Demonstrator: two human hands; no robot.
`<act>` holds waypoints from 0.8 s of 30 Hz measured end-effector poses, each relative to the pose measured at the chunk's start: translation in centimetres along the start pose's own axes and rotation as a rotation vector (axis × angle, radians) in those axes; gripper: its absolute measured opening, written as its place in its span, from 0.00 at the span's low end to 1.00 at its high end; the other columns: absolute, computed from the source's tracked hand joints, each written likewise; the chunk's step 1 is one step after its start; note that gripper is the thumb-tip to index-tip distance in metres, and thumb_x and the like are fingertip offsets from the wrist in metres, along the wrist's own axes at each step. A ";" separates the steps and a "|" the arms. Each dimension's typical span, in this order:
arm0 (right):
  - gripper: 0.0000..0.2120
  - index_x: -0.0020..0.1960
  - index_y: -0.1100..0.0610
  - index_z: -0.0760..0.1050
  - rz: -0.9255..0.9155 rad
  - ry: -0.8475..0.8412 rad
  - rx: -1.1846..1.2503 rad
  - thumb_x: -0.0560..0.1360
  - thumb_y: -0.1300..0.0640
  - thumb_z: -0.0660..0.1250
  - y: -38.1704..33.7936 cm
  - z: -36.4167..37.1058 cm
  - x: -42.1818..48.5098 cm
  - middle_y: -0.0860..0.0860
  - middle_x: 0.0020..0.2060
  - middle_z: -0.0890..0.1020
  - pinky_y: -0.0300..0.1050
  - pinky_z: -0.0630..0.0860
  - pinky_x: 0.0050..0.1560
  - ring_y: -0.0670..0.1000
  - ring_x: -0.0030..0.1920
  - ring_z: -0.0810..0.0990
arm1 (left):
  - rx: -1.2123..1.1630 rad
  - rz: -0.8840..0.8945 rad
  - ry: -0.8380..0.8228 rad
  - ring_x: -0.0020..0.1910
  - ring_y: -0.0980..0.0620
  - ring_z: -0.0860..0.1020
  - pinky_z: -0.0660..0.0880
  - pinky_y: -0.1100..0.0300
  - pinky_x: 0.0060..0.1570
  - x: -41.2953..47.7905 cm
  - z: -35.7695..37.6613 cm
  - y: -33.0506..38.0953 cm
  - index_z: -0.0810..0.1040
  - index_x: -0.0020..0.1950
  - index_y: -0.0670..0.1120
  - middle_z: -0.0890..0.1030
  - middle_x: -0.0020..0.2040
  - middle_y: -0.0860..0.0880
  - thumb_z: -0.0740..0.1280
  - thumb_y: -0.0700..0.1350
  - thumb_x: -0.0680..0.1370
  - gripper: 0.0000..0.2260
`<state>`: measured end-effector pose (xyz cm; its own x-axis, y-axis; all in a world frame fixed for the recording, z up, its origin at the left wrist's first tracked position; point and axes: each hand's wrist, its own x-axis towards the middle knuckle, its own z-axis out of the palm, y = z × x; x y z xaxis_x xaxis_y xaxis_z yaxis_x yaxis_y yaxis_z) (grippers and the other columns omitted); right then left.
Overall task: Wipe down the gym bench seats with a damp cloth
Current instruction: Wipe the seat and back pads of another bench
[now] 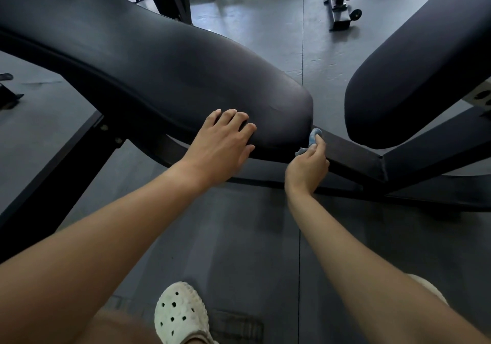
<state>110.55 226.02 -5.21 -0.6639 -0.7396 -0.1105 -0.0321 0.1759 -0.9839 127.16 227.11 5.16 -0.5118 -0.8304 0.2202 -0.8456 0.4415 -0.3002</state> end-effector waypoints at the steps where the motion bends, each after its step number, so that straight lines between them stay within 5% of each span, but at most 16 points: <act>1: 0.20 0.75 0.49 0.70 -0.040 -0.001 -0.027 0.87 0.52 0.49 0.1 -0.3 -0.2 0.53 0.58 0.74 0.37 0.73 0.52 0.39 0.45 0.74 | 0.000 0.002 0.002 0.72 0.42 0.70 0.65 0.42 0.73 0.0 0.0 0.0 0.75 0.69 0.47 0.74 0.70 0.45 0.64 0.55 0.82 0.19; 4: 0.19 0.74 0.50 0.71 -0.134 -0.012 -0.084 0.87 0.54 0.51 0.0 -0.9 -0.6 0.51 0.59 0.69 0.29 0.71 0.49 0.41 0.45 0.76 | 0.000 0.014 0.009 0.72 0.42 0.70 0.66 0.43 0.73 0.0 0.0 -0.3 0.75 0.69 0.47 0.74 0.70 0.45 0.63 0.56 0.82 0.19; 8: 0.18 0.70 0.55 0.75 -0.355 -0.039 -0.097 0.85 0.57 0.54 -0.8 -1.0 -0.7 0.44 0.53 0.68 0.40 0.77 0.59 0.50 0.54 0.78 | 0.001 0.022 0.017 0.71 0.42 0.71 0.66 0.43 0.72 0.0 0.1 -0.4 0.75 0.69 0.47 0.74 0.69 0.45 0.64 0.56 0.82 0.19; 12: 0.15 0.69 0.57 0.77 -0.567 -0.247 -0.121 0.85 0.60 0.58 -3.3 0.3 -2.6 0.51 0.57 0.72 0.27 0.71 0.56 0.42 0.49 0.74 | -0.018 0.016 0.018 0.70 0.43 0.72 0.66 0.43 0.72 0.0 0.1 -0.2 0.76 0.68 0.47 0.75 0.68 0.45 0.65 0.53 0.81 0.18; 16: 0.13 0.66 0.56 0.78 -0.617 -0.333 -0.115 0.83 0.56 0.63 -3.9 0.9 -3.5 0.52 0.59 0.77 0.38 0.74 0.63 0.46 0.58 0.75 | -0.029 -0.014 0.021 0.72 0.44 0.71 0.64 0.43 0.74 -0.5 -0.3 -0.4 0.75 0.69 0.47 0.75 0.69 0.46 0.63 0.51 0.81 0.18; 19: 0.13 0.64 0.56 0.77 -0.855 -0.363 -0.263 0.80 0.56 0.65 -1.6 -0.5 -1.6 0.52 0.66 0.78 0.51 0.73 0.68 0.53 0.67 0.73 | -0.007 -0.054 0.010 0.74 0.44 0.68 0.62 0.42 0.76 -1.3 -0.6 -0.8 0.74 0.69 0.47 0.73 0.71 0.46 0.64 0.54 0.81 0.19; 24: 0.10 0.62 0.57 0.69 -0.752 -0.417 -0.290 0.82 0.56 0.59 0.7 -2.0 -0.7 0.54 0.77 0.68 0.52 0.69 0.74 0.52 0.78 0.64 | 0.027 -0.086 0.005 0.76 0.42 0.66 0.60 0.40 0.77 -2.5 -1.1 -1.6 0.73 0.72 0.47 0.72 0.73 0.46 0.63 0.54 0.82 0.20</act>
<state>109.44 227.95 -5.50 -0.0693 -0.8906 0.4496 -0.5724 -0.3336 -0.7490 129.62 228.89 6.11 -0.4386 -0.8631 0.2503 -0.8818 0.3596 -0.3050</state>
